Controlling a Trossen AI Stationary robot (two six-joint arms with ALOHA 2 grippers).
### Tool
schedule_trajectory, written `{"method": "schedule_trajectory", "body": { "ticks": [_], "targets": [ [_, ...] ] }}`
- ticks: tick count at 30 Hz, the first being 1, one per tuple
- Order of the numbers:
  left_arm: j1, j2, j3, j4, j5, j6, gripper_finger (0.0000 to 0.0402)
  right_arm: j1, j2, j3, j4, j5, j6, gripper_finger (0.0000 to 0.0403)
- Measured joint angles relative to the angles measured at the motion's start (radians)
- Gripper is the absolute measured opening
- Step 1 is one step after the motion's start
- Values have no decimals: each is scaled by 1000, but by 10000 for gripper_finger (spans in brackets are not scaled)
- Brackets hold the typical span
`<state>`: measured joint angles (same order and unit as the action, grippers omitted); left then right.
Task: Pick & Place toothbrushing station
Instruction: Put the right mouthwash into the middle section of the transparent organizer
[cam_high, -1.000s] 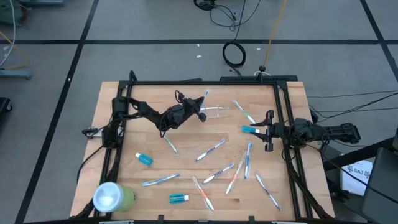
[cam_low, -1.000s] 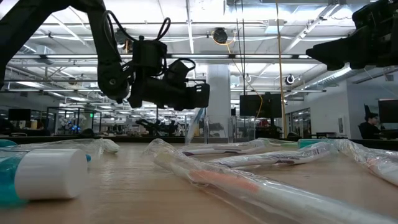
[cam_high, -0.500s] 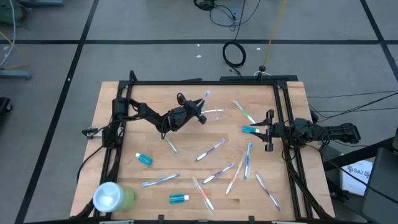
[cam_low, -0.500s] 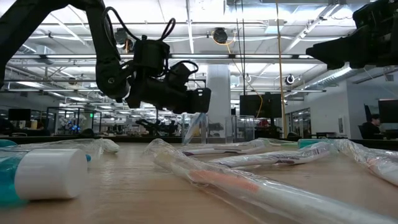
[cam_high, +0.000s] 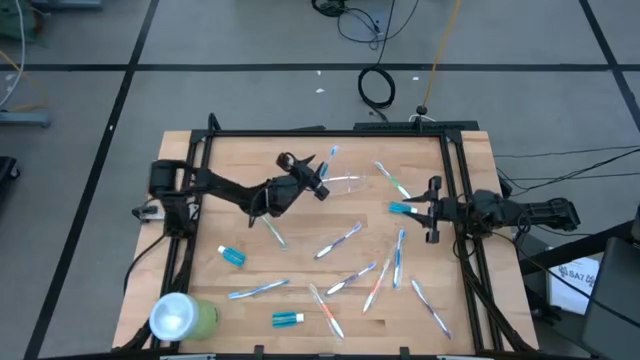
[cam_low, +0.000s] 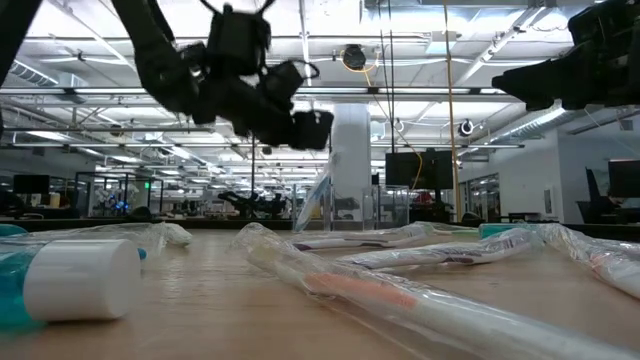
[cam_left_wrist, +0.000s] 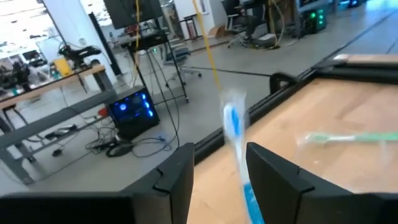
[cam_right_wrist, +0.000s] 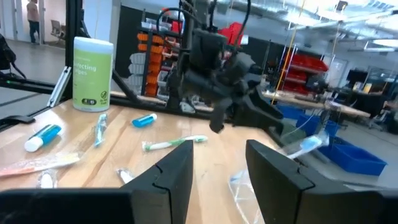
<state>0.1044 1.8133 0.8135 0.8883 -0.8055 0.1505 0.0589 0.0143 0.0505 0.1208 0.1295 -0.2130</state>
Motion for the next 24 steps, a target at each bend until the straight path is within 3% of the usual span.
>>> {"method": "schedule_trajectory", "body": {
  "ticks": [4, 8, 13, 18, 24],
  "targets": [
    [-17, -147, 0, -132, 25, -18, 154, 0, 0, 0, 74, 3, -80, 141],
    [-25, -295, 0, -273, 124, -100, 154, 0, 0, 0, 150, 3, -103, 141],
    [-47, -429, 2, -501, 263, -224, 154, 0, 3, 0, 14, 6, 31, 141],
    [-74, -465, 2, -615, 323, -247, 154, 0, 57, 0, -112, 138, 226, 141],
    [-66, -458, 2, -595, 344, -215, 154, 4, 220, 11, -14, 158, 252, 141]
  ]
}}
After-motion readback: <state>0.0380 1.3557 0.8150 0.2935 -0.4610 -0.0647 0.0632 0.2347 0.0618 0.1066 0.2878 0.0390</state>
